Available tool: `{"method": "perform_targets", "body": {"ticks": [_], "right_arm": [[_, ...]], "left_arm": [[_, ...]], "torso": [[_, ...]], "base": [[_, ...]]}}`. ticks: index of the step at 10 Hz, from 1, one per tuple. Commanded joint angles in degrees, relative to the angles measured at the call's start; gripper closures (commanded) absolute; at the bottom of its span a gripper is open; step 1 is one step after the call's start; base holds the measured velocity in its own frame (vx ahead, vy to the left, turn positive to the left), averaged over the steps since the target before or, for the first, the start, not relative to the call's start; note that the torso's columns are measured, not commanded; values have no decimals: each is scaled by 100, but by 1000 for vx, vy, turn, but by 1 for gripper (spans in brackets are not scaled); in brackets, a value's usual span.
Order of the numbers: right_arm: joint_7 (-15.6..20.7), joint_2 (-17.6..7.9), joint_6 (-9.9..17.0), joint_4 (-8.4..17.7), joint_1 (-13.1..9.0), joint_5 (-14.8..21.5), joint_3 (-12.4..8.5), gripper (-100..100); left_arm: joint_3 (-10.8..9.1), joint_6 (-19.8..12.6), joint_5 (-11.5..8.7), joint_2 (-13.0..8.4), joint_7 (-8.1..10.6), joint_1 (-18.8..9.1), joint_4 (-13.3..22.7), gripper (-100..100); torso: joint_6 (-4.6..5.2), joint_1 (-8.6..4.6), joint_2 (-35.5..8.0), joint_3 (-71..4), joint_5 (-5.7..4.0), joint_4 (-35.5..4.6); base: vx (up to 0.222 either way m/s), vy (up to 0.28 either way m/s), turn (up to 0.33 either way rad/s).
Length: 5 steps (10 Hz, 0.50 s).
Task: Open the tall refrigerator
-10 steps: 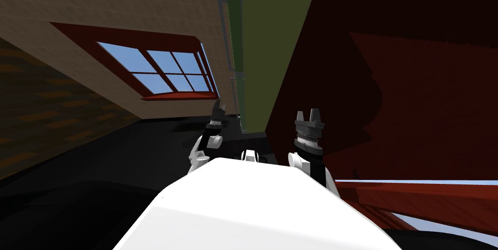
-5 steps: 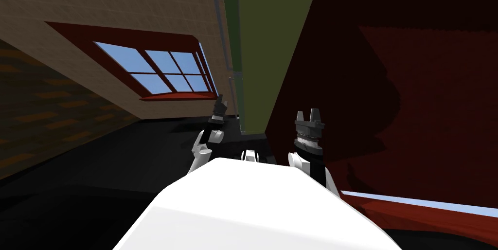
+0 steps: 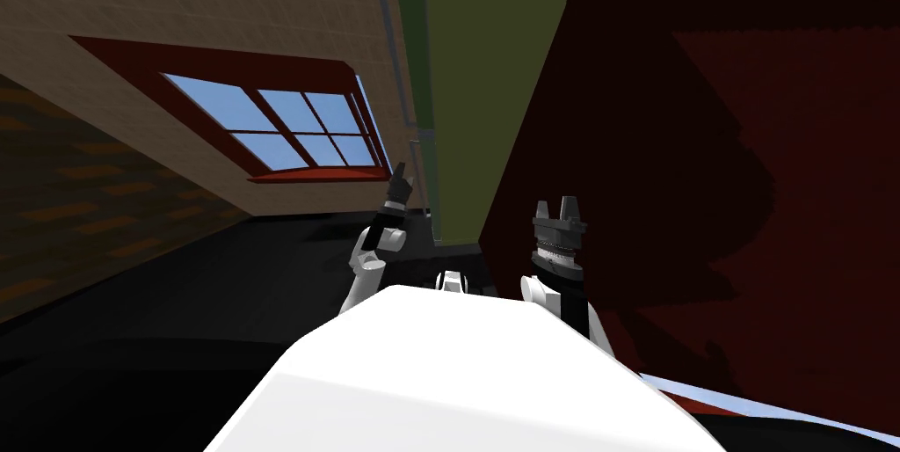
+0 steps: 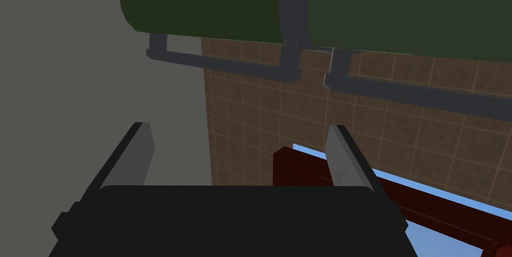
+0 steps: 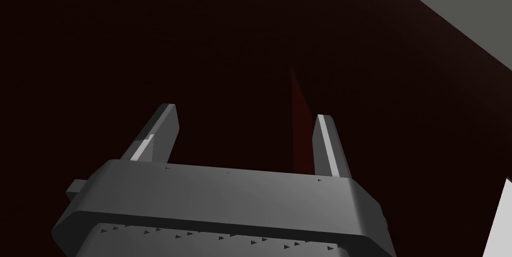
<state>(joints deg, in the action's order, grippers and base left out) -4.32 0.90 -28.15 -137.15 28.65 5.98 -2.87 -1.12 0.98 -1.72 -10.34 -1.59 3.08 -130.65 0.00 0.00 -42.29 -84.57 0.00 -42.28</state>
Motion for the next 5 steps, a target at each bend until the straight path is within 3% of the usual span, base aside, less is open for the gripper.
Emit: {"method": "perform_targets", "body": {"ticks": [1, 4, 5], "right_arm": [[0, 0, 0, 0, 0, 0, 0, 0], [0, 0, 0, 0, 0, 0, 0, 0], [0, 0, 0, 0, 0, 0, 0, 0]], "left_arm": [[-22, -378, 27, -22, 9, -323, -27, -100], [-75, -880, 82, -57, 14, -829, -106, -100], [-75, -975, 82, -57, 14, -851, -106, -100]], "torso": [[0, 6, 5, -2, 2, 0], [0, -1, -4, 3, -1, -2], [0, 2, 2, 0, 0, -1]], "base": [[84, -23, 7], [83, -32, 21], [74, -21, 12]]}}
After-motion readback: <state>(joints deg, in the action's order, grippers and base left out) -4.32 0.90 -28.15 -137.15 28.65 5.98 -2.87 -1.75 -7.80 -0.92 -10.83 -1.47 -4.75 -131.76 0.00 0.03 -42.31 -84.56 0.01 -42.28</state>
